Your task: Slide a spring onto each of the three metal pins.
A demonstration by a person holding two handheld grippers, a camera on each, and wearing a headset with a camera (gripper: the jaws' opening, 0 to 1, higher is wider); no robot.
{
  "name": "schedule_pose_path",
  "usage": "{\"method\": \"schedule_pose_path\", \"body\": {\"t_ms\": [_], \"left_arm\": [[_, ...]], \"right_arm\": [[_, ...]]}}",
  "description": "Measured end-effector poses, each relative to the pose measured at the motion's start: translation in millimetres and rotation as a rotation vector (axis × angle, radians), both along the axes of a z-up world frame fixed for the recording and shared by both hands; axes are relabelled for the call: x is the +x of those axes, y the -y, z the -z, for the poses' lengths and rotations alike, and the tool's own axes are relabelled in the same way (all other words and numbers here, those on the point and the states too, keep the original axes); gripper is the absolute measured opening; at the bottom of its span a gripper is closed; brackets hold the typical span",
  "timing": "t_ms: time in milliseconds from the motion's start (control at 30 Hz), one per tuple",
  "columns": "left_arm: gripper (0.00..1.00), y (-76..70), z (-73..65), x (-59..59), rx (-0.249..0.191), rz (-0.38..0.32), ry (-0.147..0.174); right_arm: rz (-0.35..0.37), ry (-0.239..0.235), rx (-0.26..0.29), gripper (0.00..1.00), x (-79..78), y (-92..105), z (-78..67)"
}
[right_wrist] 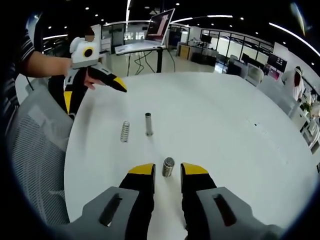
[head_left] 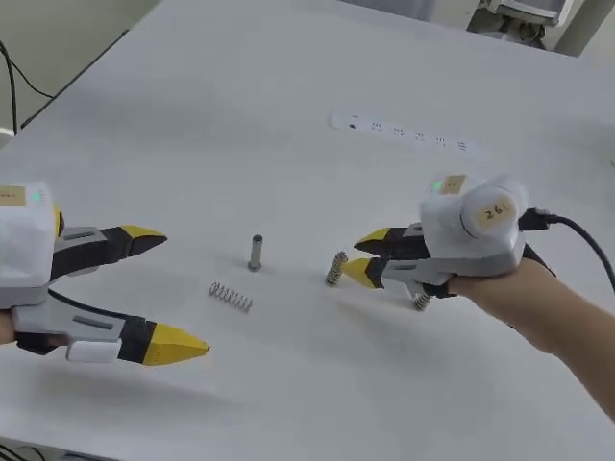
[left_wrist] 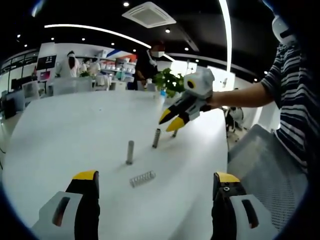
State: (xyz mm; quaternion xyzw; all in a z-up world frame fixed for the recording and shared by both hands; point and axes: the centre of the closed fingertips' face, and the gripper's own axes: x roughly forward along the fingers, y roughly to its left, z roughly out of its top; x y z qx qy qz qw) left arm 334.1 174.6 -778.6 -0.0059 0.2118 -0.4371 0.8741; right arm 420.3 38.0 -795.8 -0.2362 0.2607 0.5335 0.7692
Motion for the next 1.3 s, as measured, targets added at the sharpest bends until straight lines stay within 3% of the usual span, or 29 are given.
{"method": "schedule_pose_path", "body": {"t_ms": [333,433,767,1000,1300], "left_arm": [[0.91,-1.0,0.2,2.0,-0.001,-0.002,0.002],[0.91,-1.9,0.0,2.2,-0.001,-0.004,0.001],[0.9,-1.5,-1.8,2.7,-0.004,-0.004,0.004],[0.9,-0.6,-1.2,1.9,-0.003,0.0,0.004],[0.9,-0.3,-0.9,1.2,-0.002,-0.004,0.002]], "right_arm": [[0.06,-0.043,0.089,0.17,-13.4,3.7,-6.1],[0.054,-0.036,0.077,0.17,-22.3,6.6,-2.7],[0.069,-0.075,0.082,0.16,-48.3,19.2,9.9],[0.082,-0.095,0.073,0.16,-54.9,26.9,16.9],[0.046,-0.09,0.081,0.16,-54.5,4.9,11.9]]}}
